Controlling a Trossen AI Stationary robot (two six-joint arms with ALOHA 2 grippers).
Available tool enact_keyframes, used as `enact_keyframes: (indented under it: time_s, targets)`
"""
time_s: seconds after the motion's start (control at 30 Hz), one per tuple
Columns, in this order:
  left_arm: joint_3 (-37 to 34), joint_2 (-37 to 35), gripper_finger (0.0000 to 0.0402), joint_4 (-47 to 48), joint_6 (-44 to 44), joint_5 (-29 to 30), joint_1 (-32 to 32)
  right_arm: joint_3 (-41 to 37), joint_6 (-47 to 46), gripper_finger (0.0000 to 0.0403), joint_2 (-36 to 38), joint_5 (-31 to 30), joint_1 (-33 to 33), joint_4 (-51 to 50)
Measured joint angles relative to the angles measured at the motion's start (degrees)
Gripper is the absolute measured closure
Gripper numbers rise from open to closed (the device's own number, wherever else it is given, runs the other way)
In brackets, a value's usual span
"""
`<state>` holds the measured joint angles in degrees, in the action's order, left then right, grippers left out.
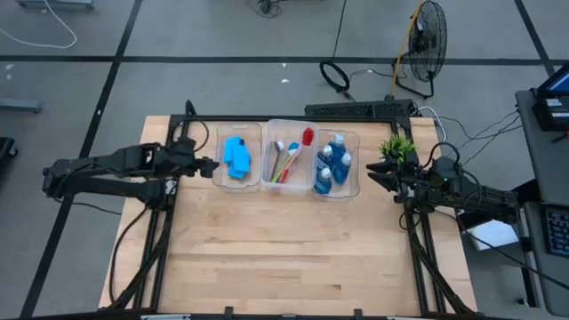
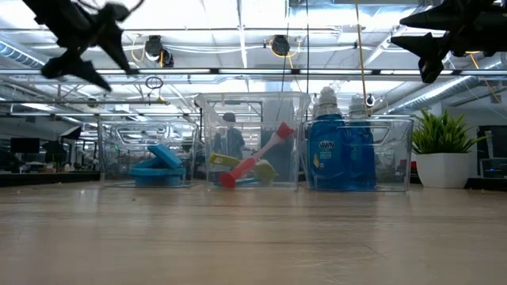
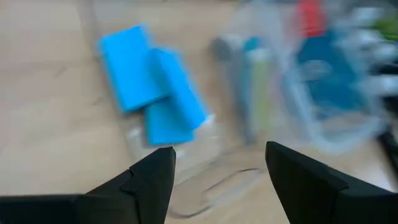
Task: Pick & Place Kitchen Sink Supplies
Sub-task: Return to Home Position
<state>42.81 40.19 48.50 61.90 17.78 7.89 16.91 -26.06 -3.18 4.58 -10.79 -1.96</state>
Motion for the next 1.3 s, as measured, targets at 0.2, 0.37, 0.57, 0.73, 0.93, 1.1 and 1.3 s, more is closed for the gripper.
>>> enact_keyframes:
  time_s: [0.2,0.37,0.57,0.73,0.93,1.1,1.3]
  targets:
    - [0.0,-4.2,0.0149,-14.0,-14.2,4.2,-6.3,0.0,1.3,0.0261,0.0,0.0,0.0,0.4]
    - [0.0,-7.2,0.0149,-21.2,-24.7,7.5,-10.9,0.0,3.2,0.0261,0.0,0.1,0.0,0.4]
    - [-1.3,-11.0,0.0149,-21.4,-28.6,13.3,-16.1,0.0,4.4,0.0261,0.0,0.1,0.0,-1.3]
    - [-4.2,-14.5,0.0149,-21.6,-28.8,18.5,-19.6,0.0,4.4,0.0261,0.1,0.2,0.0,-1.9]
    - [-8.1,-20.2,0.0149,-23.4,-29.8,21.7,-22.9,0.0,4.7,0.0261,2.1,0.0,0.0,-1.9]
    - [-11.7,-25.8,0.0149,-25.9,-32.9,23.0,-25.1,0.0,5.9,0.0261,3.0,0.0,0.0,-2.5]
    - [-15.6,-32.5,0.0149,-26.2,-34.9,23.2,-26.7,0.0,5.7,0.0261,3.0,0.0,0.0,-3.5]
